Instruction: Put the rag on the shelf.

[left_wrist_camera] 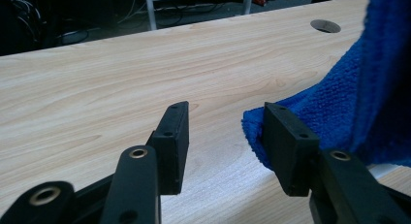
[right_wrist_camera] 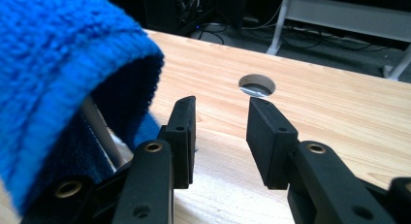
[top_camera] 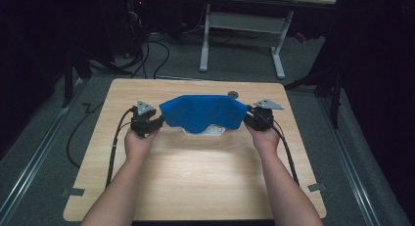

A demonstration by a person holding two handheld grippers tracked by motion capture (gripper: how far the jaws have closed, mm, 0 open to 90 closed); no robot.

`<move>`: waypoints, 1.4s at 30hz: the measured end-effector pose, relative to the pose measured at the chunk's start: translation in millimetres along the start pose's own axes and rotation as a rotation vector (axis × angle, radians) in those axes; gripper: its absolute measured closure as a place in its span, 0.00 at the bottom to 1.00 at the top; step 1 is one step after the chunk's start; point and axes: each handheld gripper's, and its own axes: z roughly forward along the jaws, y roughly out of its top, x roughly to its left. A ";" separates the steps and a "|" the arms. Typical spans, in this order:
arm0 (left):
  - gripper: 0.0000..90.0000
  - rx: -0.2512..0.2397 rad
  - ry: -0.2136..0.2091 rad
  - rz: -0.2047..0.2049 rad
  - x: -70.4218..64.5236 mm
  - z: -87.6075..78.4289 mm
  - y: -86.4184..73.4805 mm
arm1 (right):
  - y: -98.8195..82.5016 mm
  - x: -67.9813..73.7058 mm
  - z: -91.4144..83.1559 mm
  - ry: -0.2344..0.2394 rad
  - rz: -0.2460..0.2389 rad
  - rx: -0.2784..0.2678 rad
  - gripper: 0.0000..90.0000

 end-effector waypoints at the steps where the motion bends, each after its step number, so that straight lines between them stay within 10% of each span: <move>1: 0.59 -0.004 0.001 0.000 0.3 -0.9 0.1 | -0.6 -1.0 -0.6 -0.001 0.002 0.001 0.71; 42: 0.54 0.007 0.033 -0.020 20.0 -23.4 -6.9 | 1.0 -17.2 -23.8 -0.040 -0.014 0.003 0.66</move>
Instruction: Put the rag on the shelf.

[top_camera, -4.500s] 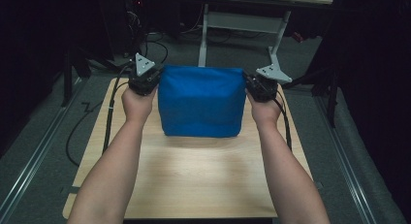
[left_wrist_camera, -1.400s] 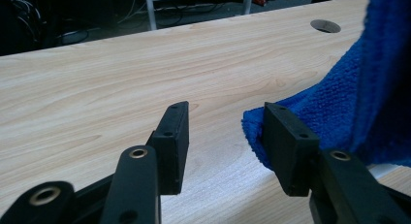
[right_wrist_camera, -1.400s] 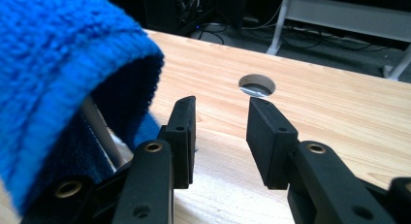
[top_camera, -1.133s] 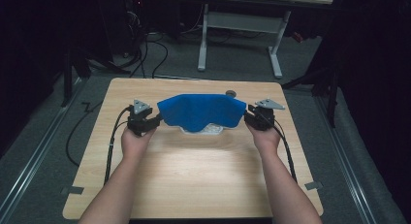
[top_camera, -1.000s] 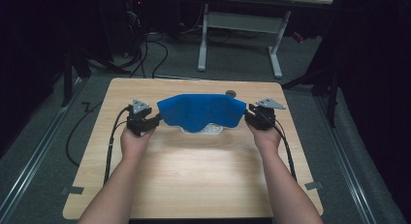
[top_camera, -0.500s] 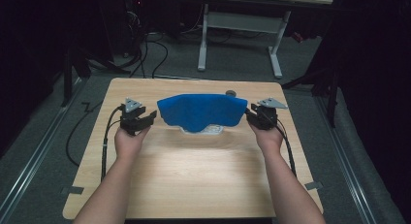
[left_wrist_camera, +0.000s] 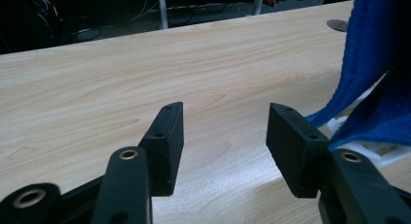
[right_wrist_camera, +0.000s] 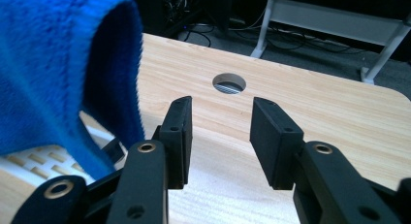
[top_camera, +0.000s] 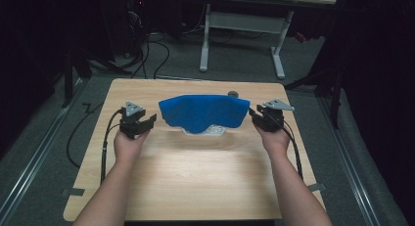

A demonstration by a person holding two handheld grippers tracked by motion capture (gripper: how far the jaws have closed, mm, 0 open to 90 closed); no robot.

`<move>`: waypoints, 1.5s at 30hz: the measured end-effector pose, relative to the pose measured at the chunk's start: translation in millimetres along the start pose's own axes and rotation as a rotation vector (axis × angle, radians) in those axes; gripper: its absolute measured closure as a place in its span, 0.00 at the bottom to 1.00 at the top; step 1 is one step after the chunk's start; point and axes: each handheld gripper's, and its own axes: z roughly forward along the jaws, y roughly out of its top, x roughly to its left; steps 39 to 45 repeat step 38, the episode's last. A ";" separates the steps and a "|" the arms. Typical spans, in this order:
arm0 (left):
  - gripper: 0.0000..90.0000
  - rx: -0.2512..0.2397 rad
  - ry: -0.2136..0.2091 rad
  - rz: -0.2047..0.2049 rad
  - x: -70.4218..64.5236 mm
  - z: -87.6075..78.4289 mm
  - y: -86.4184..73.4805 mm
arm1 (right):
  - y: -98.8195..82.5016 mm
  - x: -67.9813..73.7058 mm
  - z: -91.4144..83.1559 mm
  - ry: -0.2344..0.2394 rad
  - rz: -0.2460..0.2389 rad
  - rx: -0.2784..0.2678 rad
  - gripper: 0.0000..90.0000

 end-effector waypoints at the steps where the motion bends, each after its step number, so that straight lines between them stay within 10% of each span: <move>1: 0.54 0.011 -0.004 -0.004 0.0 -0.8 -0.8 | -0.6 0.2 -1.0 0.001 -0.002 0.002 0.65; 20: 0.48 0.049 -0.037 0.028 -23.3 -62.8 -57.2 | -42.8 30.2 -65.7 0.025 -0.097 -0.031 0.42; 27: 0.45 0.108 -0.143 0.002 -69.2 -86.7 -94.3 | -79.0 57.7 -89.4 0.060 -0.079 0.002 0.33; 34: 0.44 0.147 -0.221 0.141 -120.0 -94.6 -104.4 | -122.5 86.7 -103.8 0.115 -0.163 0.095 0.32; 45: 0.43 0.164 -0.235 0.138 -119.7 -89.0 -105.0 | -122.5 89.3 -99.8 0.133 -0.161 0.085 0.31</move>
